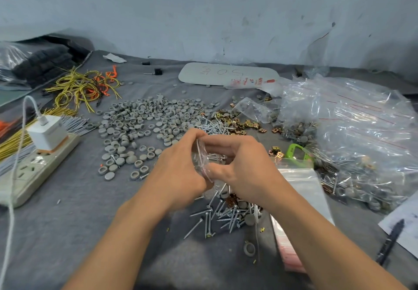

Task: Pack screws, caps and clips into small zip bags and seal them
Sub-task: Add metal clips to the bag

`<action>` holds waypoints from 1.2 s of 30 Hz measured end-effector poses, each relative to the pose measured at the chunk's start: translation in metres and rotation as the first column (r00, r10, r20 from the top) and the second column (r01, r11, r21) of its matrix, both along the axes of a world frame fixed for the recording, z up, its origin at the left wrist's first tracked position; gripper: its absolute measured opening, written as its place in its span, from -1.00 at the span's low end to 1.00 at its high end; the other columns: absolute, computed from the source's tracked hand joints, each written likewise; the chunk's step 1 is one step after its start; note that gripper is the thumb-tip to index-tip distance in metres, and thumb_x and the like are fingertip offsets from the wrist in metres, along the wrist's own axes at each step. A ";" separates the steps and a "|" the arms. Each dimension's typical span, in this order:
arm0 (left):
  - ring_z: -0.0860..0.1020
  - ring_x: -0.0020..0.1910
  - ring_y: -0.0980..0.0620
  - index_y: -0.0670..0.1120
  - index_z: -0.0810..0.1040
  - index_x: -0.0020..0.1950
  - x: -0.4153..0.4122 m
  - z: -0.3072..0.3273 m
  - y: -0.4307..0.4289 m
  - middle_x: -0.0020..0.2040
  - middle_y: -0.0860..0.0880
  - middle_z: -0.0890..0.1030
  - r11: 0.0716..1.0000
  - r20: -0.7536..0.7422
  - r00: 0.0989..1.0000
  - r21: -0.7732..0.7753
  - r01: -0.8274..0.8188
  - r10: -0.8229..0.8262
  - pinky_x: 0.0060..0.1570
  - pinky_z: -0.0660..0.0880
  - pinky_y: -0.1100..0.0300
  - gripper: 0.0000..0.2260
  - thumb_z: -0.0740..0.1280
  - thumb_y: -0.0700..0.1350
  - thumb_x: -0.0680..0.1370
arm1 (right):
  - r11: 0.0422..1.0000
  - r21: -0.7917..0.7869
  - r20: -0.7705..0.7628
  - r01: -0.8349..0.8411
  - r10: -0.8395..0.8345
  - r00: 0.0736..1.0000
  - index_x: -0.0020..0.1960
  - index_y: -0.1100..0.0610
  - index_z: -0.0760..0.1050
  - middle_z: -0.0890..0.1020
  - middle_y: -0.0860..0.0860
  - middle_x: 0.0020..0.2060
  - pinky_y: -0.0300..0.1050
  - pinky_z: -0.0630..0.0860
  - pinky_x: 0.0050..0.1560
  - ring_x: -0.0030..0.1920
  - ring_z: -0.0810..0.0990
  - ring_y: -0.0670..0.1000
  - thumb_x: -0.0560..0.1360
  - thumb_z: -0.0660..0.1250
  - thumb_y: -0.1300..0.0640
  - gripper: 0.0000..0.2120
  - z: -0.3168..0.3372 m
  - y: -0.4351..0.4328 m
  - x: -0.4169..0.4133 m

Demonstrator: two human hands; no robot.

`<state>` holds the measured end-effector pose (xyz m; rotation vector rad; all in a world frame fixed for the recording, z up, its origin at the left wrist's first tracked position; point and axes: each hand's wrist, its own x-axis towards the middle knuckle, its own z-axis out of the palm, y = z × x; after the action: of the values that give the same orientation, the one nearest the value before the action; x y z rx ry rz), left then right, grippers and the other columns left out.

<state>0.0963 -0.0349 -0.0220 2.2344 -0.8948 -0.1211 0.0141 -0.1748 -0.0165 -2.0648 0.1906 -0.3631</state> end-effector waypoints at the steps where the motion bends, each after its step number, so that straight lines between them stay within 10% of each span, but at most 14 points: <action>1: 0.56 -0.19 0.30 0.31 0.34 0.15 -0.001 0.000 0.000 -0.10 0.20 0.62 1.000 0.002 1.000 0.008 -0.007 0.007 -0.32 0.43 0.32 -0.43 0.53 -0.08 0.30 | 1.000 0.011 0.014 -0.005 0.004 1.000 0.23 -0.15 0.66 0.71 -0.34 0.03 -0.30 0.58 -0.07 -0.20 0.66 -0.29 0.38 0.56 0.29 -0.49 0.001 0.000 -0.001; 7: 0.54 -0.29 0.20 0.22 0.42 -0.02 0.001 -0.007 -0.004 -0.15 0.14 0.60 0.991 0.044 0.990 -0.015 -0.132 0.132 -0.43 0.34 0.27 -0.67 0.52 -0.07 0.43 | 0.967 0.124 0.166 0.224 -0.243 0.956 -0.06 -0.06 0.75 0.75 -0.17 -0.24 -0.21 0.61 -0.19 -0.27 0.70 -0.19 0.43 0.54 0.26 -0.78 0.003 -0.014 -0.008; 11: 0.48 -0.26 0.20 0.19 0.42 0.01 0.006 -0.009 -0.003 -0.18 0.16 0.56 0.972 0.087 0.968 -0.022 -0.235 0.236 -0.37 0.32 0.22 -0.71 0.51 -0.01 0.47 | 0.919 -0.344 -0.071 0.194 -0.232 0.970 -0.20 -0.11 0.74 0.68 -0.26 -0.36 -0.46 0.51 -0.24 -0.28 0.65 -0.24 0.45 0.52 0.18 -0.82 0.000 -0.027 -0.018; 15: 0.44 -0.25 0.16 0.19 0.38 0.04 0.005 -0.012 -0.005 -0.16 0.15 0.53 0.971 0.139 0.965 0.052 -0.232 0.224 -0.32 0.32 0.08 -0.71 0.47 -0.01 0.49 | 0.807 -0.586 -0.335 -0.077 -0.155 0.929 0.00 -0.12 0.72 0.74 -0.14 -0.11 -0.14 0.60 0.00 -0.05 0.67 -0.02 0.48 0.47 0.03 -0.88 -0.010 -0.013 -0.022; 20: 0.43 -0.24 0.15 0.20 0.38 0.07 0.001 -0.010 -0.009 -0.12 0.12 0.55 0.976 0.122 0.974 0.080 -0.204 0.193 -0.30 0.29 0.07 -0.66 0.49 -0.01 0.46 | 0.785 -0.608 -0.398 -0.120 -0.170 0.902 -0.02 -0.03 0.67 0.72 -0.02 -0.12 0.01 0.65 -0.01 -0.04 0.66 0.11 0.45 0.46 0.13 -0.87 -0.008 -0.012 -0.027; 36: 0.39 -0.23 0.26 0.21 0.35 0.06 -0.001 -0.010 -0.008 -0.15 0.19 0.49 0.981 0.131 0.980 0.100 -0.166 0.152 -0.33 0.23 0.30 -0.65 0.51 0.00 0.49 | 0.853 -0.503 -0.462 -0.139 -0.129 0.877 -0.15 -0.17 0.70 0.66 -0.26 -0.26 -0.40 0.39 -0.31 -0.22 0.59 -0.23 0.47 0.44 0.17 -0.77 0.001 -0.044 -0.039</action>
<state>0.0957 -0.0431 -0.0316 2.4287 -0.7857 0.0427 -0.0252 -0.2193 -0.0158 -2.6794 0.4250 0.1438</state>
